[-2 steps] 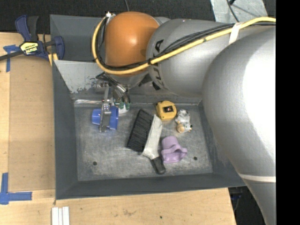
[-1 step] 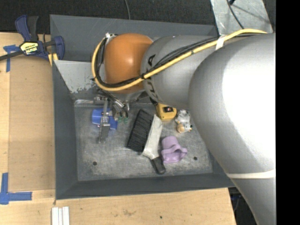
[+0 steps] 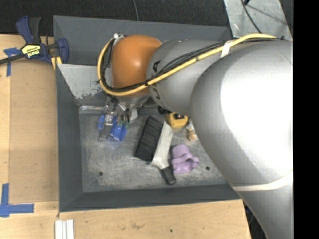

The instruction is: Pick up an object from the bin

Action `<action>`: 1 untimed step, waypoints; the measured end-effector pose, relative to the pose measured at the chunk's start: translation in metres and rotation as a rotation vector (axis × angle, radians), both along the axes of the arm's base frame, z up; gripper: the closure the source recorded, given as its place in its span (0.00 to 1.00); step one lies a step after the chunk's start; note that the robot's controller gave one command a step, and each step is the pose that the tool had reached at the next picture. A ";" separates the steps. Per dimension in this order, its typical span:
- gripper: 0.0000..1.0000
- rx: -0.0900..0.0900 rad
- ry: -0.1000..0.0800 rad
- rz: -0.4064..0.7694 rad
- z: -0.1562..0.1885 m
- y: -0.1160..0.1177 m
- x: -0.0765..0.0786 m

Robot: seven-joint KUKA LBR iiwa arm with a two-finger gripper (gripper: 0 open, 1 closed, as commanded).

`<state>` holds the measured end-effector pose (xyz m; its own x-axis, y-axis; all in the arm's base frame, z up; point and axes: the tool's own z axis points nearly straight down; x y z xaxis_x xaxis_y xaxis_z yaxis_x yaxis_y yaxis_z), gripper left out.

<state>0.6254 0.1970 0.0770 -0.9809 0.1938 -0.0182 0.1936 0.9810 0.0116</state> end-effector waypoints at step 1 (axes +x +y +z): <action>1.00 0.000 0.000 0.000 0.000 0.000 0.000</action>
Offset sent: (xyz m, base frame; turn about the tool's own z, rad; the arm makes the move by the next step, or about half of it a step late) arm -0.0148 0.0065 0.1140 -0.0579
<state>0.6255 0.1970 0.0770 -0.9808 0.1943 -0.0181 0.1941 0.9809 0.0118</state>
